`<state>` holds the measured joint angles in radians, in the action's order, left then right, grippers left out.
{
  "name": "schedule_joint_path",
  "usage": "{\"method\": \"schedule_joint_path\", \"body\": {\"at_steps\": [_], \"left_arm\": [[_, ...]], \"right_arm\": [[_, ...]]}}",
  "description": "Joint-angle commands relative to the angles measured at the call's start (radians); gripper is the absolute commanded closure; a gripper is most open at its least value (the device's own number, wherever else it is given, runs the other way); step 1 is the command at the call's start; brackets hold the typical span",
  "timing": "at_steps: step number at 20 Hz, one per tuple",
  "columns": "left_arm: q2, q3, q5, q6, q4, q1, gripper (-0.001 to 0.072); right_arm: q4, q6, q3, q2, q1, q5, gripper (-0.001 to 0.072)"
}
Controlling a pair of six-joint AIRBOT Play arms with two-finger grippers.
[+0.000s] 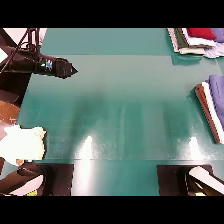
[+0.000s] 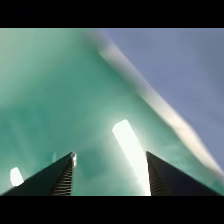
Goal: Fold the shirts.
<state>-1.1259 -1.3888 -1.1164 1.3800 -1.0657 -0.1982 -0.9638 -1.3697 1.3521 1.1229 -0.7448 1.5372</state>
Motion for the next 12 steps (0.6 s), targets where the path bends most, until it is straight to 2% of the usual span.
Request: {"method": "schedule_joint_path", "body": {"at_steps": [1, 2, 3, 7, 12], "left_arm": [[0.001, 0.0, 0.017, 0.0, 0.001, 0.0, 0.0679], [0.001, 0.0, 0.031, 0.0, 0.001, 0.0, 0.0679], [0.001, 0.0, 0.048, 0.0, 0.001, 0.0, 0.0679], [0.001, 0.0, 0.105, 0.0, 0.001, 0.0, 0.0679], [0.001, 0.0, 0.159, 0.0, 0.001, 0.0, 0.0679]], "right_arm": [[0.048, 0.01, 0.002, -0.002, 0.269, 0.0, 0.0433], [0.045, 0.031, 0.002, -0.001, 0.333, -0.013, 0.0629], [0.045, 0.046, 0.002, -0.001, 0.391, -0.025, 0.0694], [0.045, 0.048, 0.002, -0.001, 0.547, -0.07, 0.0694], [0.046, 0.048, 0.002, -0.002, 0.574, -0.052, 0.0694]]}}
